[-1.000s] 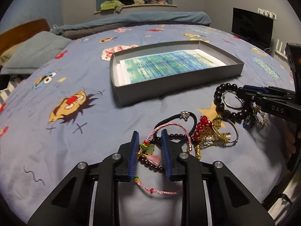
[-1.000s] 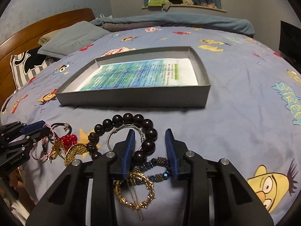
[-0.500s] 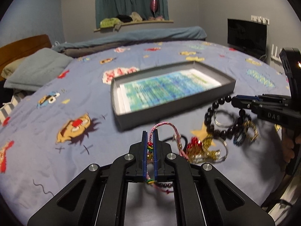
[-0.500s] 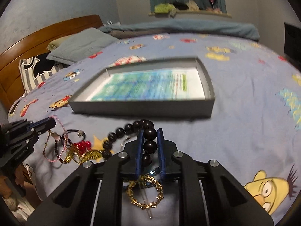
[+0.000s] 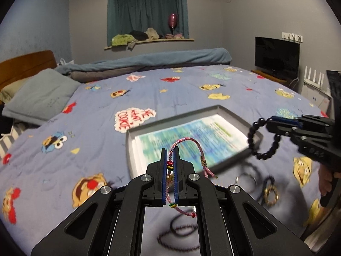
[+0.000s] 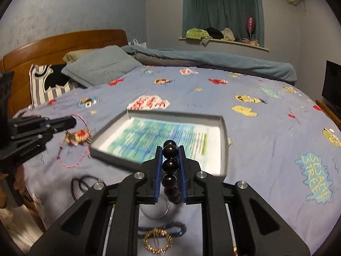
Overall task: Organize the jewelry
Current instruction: 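Grasp pink string bracelet with left tool while right tool grasps black bead bracelet, place both in box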
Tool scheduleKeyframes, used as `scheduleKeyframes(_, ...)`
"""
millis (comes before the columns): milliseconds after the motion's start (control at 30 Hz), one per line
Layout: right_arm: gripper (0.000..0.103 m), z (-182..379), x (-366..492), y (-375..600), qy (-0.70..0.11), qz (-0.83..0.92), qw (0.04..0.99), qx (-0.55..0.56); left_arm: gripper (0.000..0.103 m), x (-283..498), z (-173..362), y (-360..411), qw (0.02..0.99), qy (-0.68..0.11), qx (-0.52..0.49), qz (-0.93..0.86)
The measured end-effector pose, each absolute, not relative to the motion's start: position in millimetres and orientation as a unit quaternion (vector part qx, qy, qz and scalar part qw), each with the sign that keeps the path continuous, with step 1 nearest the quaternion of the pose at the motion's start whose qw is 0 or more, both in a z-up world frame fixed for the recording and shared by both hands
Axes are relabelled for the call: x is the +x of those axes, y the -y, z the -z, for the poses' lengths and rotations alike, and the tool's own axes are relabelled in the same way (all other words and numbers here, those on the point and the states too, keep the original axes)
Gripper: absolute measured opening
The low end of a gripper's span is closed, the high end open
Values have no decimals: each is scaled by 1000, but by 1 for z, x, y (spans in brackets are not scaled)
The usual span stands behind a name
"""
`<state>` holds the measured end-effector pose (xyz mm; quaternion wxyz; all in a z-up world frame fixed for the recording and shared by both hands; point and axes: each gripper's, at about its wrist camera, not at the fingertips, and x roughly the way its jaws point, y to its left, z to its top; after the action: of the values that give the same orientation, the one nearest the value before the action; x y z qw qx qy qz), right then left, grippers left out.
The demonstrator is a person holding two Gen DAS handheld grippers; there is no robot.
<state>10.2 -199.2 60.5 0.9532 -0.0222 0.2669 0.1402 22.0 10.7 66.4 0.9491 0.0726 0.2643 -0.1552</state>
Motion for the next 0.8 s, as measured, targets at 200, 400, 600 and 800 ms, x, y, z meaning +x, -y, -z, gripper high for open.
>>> scheduleKeyframes(200, 14, -89, 33, 212, -255, -143, 956, -8, 6, 61, -76, -7, 946, -273, 65, 162)
scheduleKeyframes(400, 14, -89, 77, 214, -265, -126, 956, -15, 6, 112, -69, -2, 940, -297, 62, 156)
scheduleKeyframes(600, 14, -63, 136, 209, -298, -105, 949, -16, 6, 176, -31, -2, 922, -357, 68, 131)
scheduleKeyframes(800, 14, -33, 175, 208, -333, -90, 938, -13, 6, 216, 5, -6, 901, -413, 77, 109)
